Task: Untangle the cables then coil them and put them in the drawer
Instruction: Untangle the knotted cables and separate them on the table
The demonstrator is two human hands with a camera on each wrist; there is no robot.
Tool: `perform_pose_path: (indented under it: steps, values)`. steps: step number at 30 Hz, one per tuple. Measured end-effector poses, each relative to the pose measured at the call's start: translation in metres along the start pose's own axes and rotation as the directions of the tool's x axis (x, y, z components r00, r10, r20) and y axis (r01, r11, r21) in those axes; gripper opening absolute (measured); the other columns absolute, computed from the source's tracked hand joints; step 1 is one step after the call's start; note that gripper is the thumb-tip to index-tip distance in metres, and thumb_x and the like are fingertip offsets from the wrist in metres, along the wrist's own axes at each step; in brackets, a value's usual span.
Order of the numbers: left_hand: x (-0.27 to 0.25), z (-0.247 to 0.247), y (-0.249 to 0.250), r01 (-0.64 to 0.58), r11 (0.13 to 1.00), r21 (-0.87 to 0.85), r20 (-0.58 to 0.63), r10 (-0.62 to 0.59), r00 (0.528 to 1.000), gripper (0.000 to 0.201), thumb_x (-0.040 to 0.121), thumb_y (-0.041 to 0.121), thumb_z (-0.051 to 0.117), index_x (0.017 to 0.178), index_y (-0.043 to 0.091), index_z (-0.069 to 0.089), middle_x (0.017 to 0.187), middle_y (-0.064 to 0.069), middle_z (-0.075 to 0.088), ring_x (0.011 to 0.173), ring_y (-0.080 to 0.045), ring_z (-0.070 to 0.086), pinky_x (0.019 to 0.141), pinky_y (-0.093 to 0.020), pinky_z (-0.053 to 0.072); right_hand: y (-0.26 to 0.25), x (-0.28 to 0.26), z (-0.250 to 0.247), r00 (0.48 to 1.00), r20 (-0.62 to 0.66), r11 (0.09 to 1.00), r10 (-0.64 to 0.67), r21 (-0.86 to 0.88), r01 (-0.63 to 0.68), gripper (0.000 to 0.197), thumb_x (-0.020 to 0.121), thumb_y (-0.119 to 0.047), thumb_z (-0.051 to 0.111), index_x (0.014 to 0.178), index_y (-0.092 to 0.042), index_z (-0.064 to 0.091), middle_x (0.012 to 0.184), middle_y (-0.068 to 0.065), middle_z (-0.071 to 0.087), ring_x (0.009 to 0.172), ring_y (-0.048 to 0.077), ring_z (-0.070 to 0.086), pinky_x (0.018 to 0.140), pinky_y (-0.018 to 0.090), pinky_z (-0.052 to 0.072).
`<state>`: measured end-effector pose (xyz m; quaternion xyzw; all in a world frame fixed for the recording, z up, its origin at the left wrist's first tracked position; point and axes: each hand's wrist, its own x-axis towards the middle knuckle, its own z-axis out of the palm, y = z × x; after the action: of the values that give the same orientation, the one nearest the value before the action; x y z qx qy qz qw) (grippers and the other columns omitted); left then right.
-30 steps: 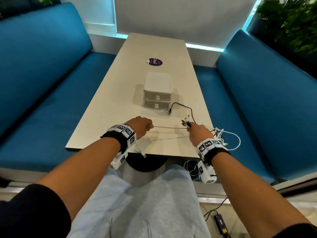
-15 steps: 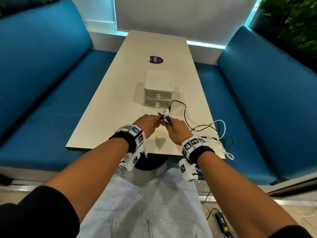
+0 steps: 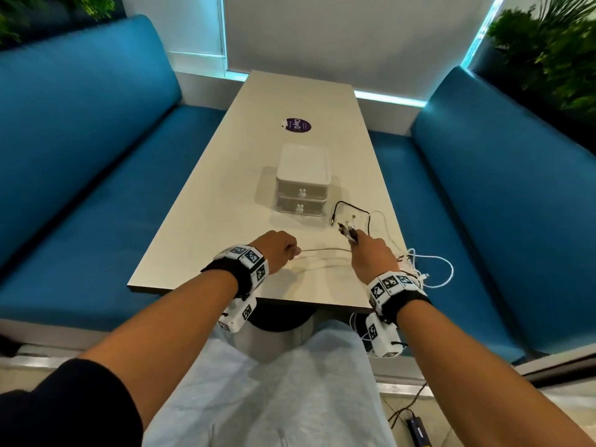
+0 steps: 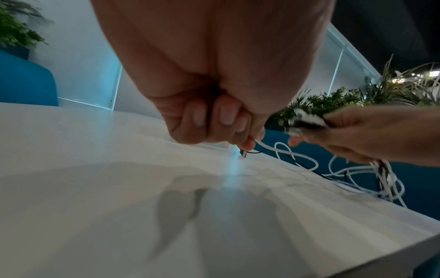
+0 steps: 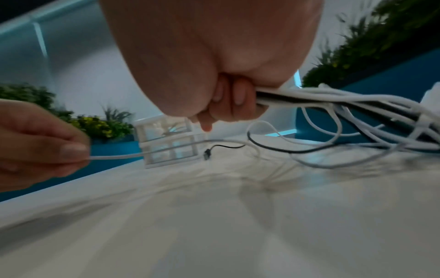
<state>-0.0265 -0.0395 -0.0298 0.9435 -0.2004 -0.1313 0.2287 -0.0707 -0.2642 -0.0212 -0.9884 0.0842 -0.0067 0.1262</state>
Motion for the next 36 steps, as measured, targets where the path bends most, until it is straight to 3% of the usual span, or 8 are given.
perform_pose_path:
  steps: [4, 7, 11, 15, 18, 21, 30, 36]
  values:
    - [0.001, 0.009, 0.012, -0.028, 0.998, 0.049, 0.021, 0.027, 0.999, 0.033, 0.1, 0.038, 0.047, 0.08, 0.016, 0.062, 0.075, -0.001, 0.061, 0.08, -0.027, 0.06, 0.071, -0.031, 0.041, -0.029, -0.011, 0.003, 0.982, -0.03, 0.971, -0.188, 0.147, 0.19, 0.023, 0.101, -0.031, 0.041, 0.118, -0.021, 0.052, 0.088, 0.015, 0.066, 0.077, 0.038, 0.061, 0.066, 0.043, 0.053]
    - [0.0, 0.007, 0.015, -0.002, 0.984, 0.181, -0.05, 0.011, 0.999, 0.034, 0.102, 0.037, 0.034, 0.106, 0.02, 0.063, 0.101, -0.004, 0.068, 0.098, -0.029, 0.061, 0.089, -0.039, 0.038, -0.039, -0.01, 0.003, 0.966, 0.02, 0.931, -0.257, 0.274, 0.242, 0.021, 0.101, -0.034, 0.043, 0.109, -0.022, 0.058, 0.092, 0.014, 0.068, 0.081, 0.036, 0.061, 0.07, 0.045, 0.052]
    - [-0.002, -0.008, 0.005, -0.096, 0.935, -0.341, -0.348, -0.03, 0.937, 0.035, 0.103, 0.027, 0.035, 0.133, 0.018, 0.051, 0.125, -0.004, 0.062, 0.111, -0.024, 0.06, 0.099, -0.04, 0.045, -0.043, -0.01, -0.002, 0.952, 0.111, 0.916, -0.287, 0.322, 0.238, 0.018, 0.102, -0.027, 0.043, 0.098, -0.025, 0.06, 0.096, 0.006, 0.068, 0.08, 0.027, 0.061, 0.071, 0.036, 0.048]
    - [-0.009, -0.016, 0.024, -0.265, 0.857, -0.443, -0.399, 0.077, 0.914, 0.041, 0.096, 0.051, 0.046, 0.13, 0.028, 0.051, 0.121, 0.008, 0.058, 0.094, -0.012, 0.065, 0.082, -0.027, 0.051, -0.053, -0.014, -0.003, 0.926, 0.149, 0.888, -0.346, 0.37, 0.272, 0.02, 0.102, -0.022, 0.044, 0.095, -0.02, 0.062, 0.09, 0.001, 0.066, 0.074, 0.02, 0.057, 0.068, 0.029, 0.04]
    - [-0.003, -0.008, 0.031, -0.258, 0.94, -0.222, -0.338, 0.174, 0.925, 0.04, 0.091, 0.062, 0.04, 0.107, 0.03, 0.058, 0.103, 0.006, 0.06, 0.083, -0.015, 0.061, 0.077, -0.033, 0.051, -0.06, -0.015, -0.006, 0.915, 0.179, 0.889, -0.362, 0.362, 0.281, 0.024, 0.102, -0.021, 0.044, 0.103, -0.006, 0.063, 0.09, 0.009, 0.065, 0.078, 0.024, 0.056, 0.07, 0.028, 0.037]
    - [0.003, -0.001, 0.03, -0.195, 0.981, -0.008, -0.383, 0.178, 0.907, 0.036, 0.099, 0.051, 0.031, 0.082, 0.025, 0.048, 0.083, 0.001, 0.053, 0.077, -0.025, 0.055, 0.069, -0.037, 0.045, -0.063, -0.015, -0.01, 0.902, 0.201, 0.887, -0.383, 0.352, 0.299, 0.022, 0.1, -0.023, 0.046, 0.088, -0.01, 0.058, 0.082, 0.01, 0.061, 0.072, 0.025, 0.052, 0.064, 0.03, 0.036]
    - [0.0, -0.008, 0.03, 0.01, 1.0, 0.017, -0.365, -0.003, 0.931, 0.046, 0.102, 0.05, 0.027, 0.071, 0.02, 0.042, 0.07, -0.006, 0.058, 0.066, -0.031, 0.055, 0.059, -0.037, 0.044, -0.065, -0.022, -0.007, 0.903, 0.235, 0.894, -0.36, 0.364, 0.262, 0.027, 0.098, -0.035, 0.048, 0.106, -0.011, 0.058, 0.102, 0.011, 0.067, 0.088, 0.026, 0.06, 0.074, 0.037, 0.046]
    - [-0.012, 0.001, 0.042, 0.043, 0.997, 0.07, -0.322, -0.018, 0.947, 0.044, 0.101, 0.051, 0.027, 0.081, 0.018, 0.049, 0.081, -0.01, 0.063, 0.073, -0.031, 0.057, 0.068, -0.039, 0.047, -0.073, -0.028, 0.001, 0.88, 0.308, 0.896, -0.361, 0.376, 0.236, 0.015, 0.095, -0.006, 0.044, 0.101, -0.004, 0.058, 0.1, 0.022, 0.065, 0.082, 0.025, 0.051, 0.071, 0.029, 0.037]
